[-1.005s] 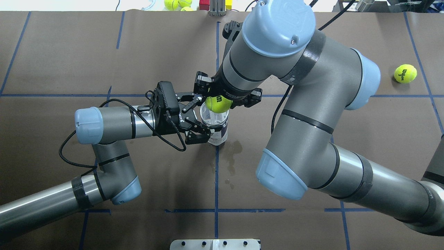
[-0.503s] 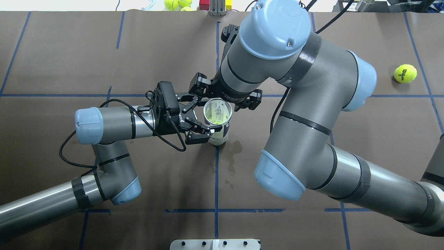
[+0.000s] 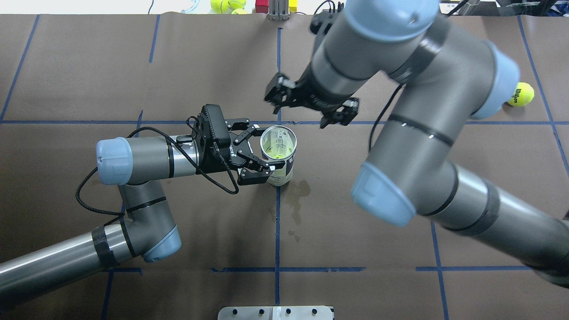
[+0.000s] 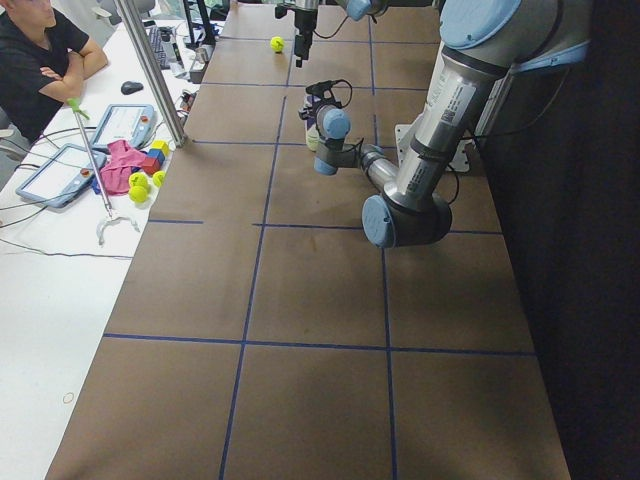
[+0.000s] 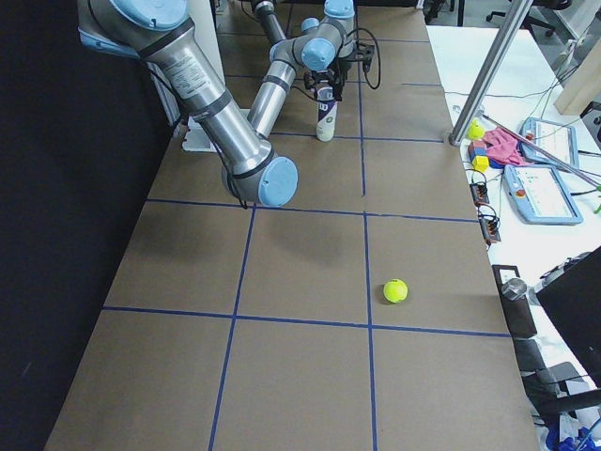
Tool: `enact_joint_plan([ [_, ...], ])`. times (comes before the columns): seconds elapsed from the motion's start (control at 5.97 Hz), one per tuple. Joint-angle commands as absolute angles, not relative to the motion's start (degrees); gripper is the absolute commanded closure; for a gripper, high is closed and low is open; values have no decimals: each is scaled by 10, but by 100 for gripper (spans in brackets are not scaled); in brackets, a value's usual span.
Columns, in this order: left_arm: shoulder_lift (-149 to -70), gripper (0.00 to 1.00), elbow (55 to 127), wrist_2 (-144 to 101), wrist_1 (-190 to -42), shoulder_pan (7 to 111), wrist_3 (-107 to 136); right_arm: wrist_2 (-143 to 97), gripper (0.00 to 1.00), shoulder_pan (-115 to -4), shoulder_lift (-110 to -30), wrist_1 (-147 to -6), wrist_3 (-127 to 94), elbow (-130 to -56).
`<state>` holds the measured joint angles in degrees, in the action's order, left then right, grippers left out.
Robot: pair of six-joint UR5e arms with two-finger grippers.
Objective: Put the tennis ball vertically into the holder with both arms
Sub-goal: 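Open the right gripper to drop the ball into the can, then move the right gripper back toward the remaining yellow ball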
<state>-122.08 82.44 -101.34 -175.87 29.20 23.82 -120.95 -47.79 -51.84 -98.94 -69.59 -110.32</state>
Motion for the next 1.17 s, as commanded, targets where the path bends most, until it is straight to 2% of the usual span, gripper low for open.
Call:
enact_joint_plan([
  [0.0,-1219,11,824,-1013,-1759,293,238,-1203,0,-551,-630,-987,-486,-1100],
  [0.17,-1217,11,825,-1013,-1759,293,238,-1203,0,-606,-697,-987,-352,-1082],
  [0.34,-1216,12,827,-1013,-1759,293,238,-1203,0,-666,-705,-972,-238,-1004],
  [0.67,-1217,11,827,-1013,-1759,292,238,-1210,1,-739,-691,-728,-163,-760],
  [0.84,-1217,11,827,-1013,-1758,293,238,-1209,1,-743,-669,-710,-162,-713],
  [1.01,-1216,11,827,-1013,-1759,293,238,-1209,0,-744,-677,-708,-163,-710],
])
